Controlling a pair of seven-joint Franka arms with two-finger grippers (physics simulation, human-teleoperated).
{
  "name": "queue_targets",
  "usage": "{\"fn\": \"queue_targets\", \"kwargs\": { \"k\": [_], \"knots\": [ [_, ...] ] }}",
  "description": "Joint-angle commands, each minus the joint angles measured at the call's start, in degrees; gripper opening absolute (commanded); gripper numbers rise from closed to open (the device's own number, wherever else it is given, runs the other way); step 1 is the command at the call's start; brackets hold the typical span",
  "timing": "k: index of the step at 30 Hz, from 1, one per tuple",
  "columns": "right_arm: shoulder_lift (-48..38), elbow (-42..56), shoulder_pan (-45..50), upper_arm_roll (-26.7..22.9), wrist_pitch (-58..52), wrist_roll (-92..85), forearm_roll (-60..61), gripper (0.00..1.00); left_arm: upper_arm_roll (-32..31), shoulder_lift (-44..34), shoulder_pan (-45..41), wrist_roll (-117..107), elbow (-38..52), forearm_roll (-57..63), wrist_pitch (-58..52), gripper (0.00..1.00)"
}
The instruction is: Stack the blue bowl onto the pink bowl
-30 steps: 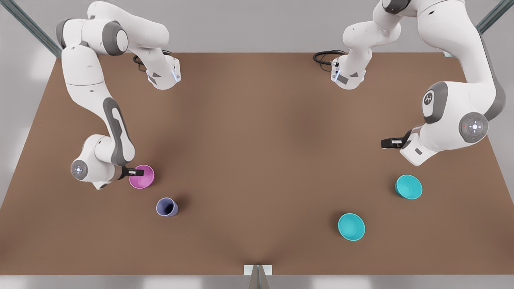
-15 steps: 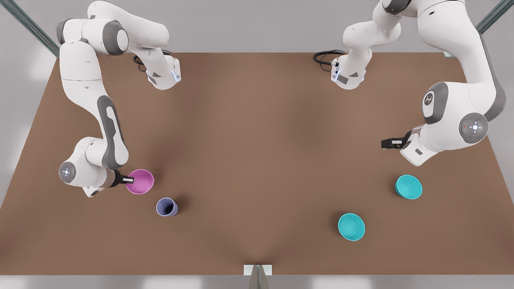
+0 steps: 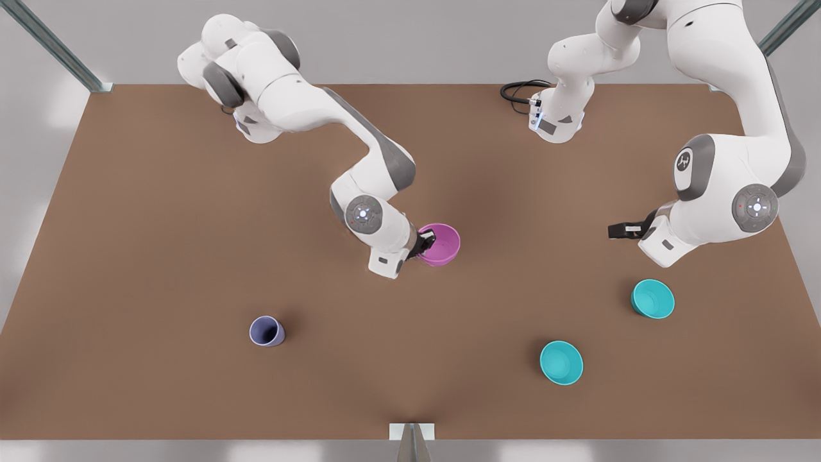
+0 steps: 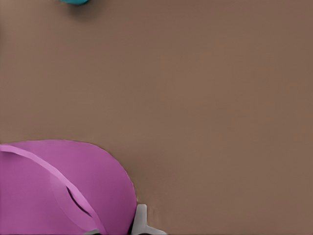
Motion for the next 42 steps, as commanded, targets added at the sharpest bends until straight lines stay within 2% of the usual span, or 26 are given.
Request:
{"fn": "queue_targets", "kwargs": {
  "k": [1, 6, 11, 13, 15, 16, 17, 18, 22, 24, 25, 26, 27, 28, 29, 30, 32, 34, 35, 37, 38, 39, 41, 42],
  "knots": [
    [2.91, 0.05, 2.27, -0.05, 17.62, 38.27, -0.20, 0.21, -0.11, -0.06, -0.08, -0.24, 0.10, 0.01, 0.00, 1.00],
    [10.47, 0.05, 3.15, -0.23, 26.41, 37.39, -0.47, 0.21, -0.11, 4.34, -0.69, -0.77, 3.44, -0.34, 0.53, 1.00],
    [15.12, 0.05, 2.71, -0.58, 32.04, 35.55, -0.47, 0.21, -0.11, 9.17, -1.13, -0.68, 3.53, -0.43, 7.99, 1.00],
    [15.74, -0.03, 2.63, -0.49, 32.74, 35.55, -0.38, 0.21, 0.33, 12.60, -0.78, -0.15, 7.04, -0.34, 10.37, 1.00],
    [16.27, -0.03, 2.63, -0.40, 34.14, 35.64, -0.12, 0.21, 0.42, 21.03, -0.78, -0.07, 17.14, -0.17, 10.64, 1.00],
    [16.44, -0.12, 2.63, -0.31, 34.94, 35.64, -0.03, 0.38, 0.86, 22.26, 0.01, 0.63, 17.86, -0.08, 10.73, 1.00],
    [16.53, -0.38, 2.63, -0.23, 35.90, 35.64, -0.03, 0.79, 1.03, 24.71, 0.45, 1.34, 19.43, -0.08, 12.47, 1.00],
    [17.24, -0.47, 2.63, -0.23, 37.75, 35.64, 0.06, 1.00, 0.95, 31.22, 0.36, 1.52, 25.06, -0.17, 16.96, 1.00],
    [15.57, -0.30, 1.93, -0.14, 38.19, 36.16, 0.24, 1.00, 0.77, 40.98, -2.71, 1.52, 26.65, -0.34, 33.83, 1.00],
    [7.24, -0.91, -4.56, 0.21, 35.21, 36.08, 0.76, 1.00, 0.68, 44.59, -2.80, 1.52, 27.08, -0.34, 40.07, 1.00],
    [1.69, -0.91, -9.67, 0.74, 24.60, 35.55, 0.85, 1.00, 0.77, 45.47, -2.81, 1.17, 28.66, -0.43, 40.35, 1.00],
    [-5.17, -0.48, -17.04, 1.35, 3.35, 27.23, 0.85, 1.00, 0.86, 45.56, -2.80, 0.99, 28.67, -0.43, 40.34, 1.00],
    [-7.81, -0.30, -27.68, 1.53, -18.65, 9.82, 2.61, 1.00, 0.86, 45.82, -2.80, -1.55, 28.49, -2.89, 40.26, 1.00],
    [-8.08, 0.58, -36.03, 1.18, -31.40, -1.17, 1.65, 1.00, 0.86, 45.82, -2.80, -3.40, 28.40, -4.30, 40.08, 1.00],
    [-7.73, 1.81, -40.87, -0.23, -34.76, -15.40, -6.77, 1.00, 0.86, 45.82, -2.98, -4.37, 28.32, -4.30, 40.08, 1.00],
    [-7.46, 1.55, -42.90, -0.40, -35.11, -26.23, -19.78, 1.00, 0.86, 45.82, -3.68, -4.37, 27.96, -3.95, 39.99, 1.00],
    [-11.48, 2.08, -44.75, -0.14, -40.63, -29.58, -26.57, 1.00, 0.86, 46.08, -4.39, -4.37, 27.53, -3.77, 39.73, 1.00],
    [-26.68, -2.39, -40.36, -1.98, -47.94, -28.79, -25.43, 1.00, 0.86, 46.88, -4.56, -4.46, 27.53, -3.86, 39.82, 1.00],
    [-28.73, -2.67, -40.44, -1.81, -50.04, -28.70, -22.80, 1.00, 0.86, 47.14, -4.56, -4.46, 27.53, -3.77, 39.82, 1.00],
    [-32.50, -5.91, -40.62, -2.16, -48.74, -27.91, -20.77, 1.00, 0.86, 47.58, -4.91, -4.55, 27.53, -3.86, 39.82, 1.00],
    [-38.56, -14.34, -40.53, -2.34, -42.60, -25.98, -20.51, 1.00, 0.86, 47.76, -4.91, -4.55, 27.53, -3.86, 39.82, 1.00],
    [-41.82, -20.93, -40.53, -2.42, -37.06, -25.62, -19.98, 1.00, 0.86, 47.84, -4.83, -4.55, 27.53, -3.86, 39.82, 0.94],
    [-42.44, -23.06, -40.62, -2.42, -34.58, -25.62, -19.63, 1.00, 0.86, 48.46, -4.83, -4.64, 27.53, -3.86, 39.82, 0.76],
    [-41.57, -22.71, -40.44, -2.95, -34.58, -25.62, -19.63, 1.00, 0.86, 48.46, -4.83, -4.64, 27.53, -3.95, 39.82, 0.71]
  ]
}}
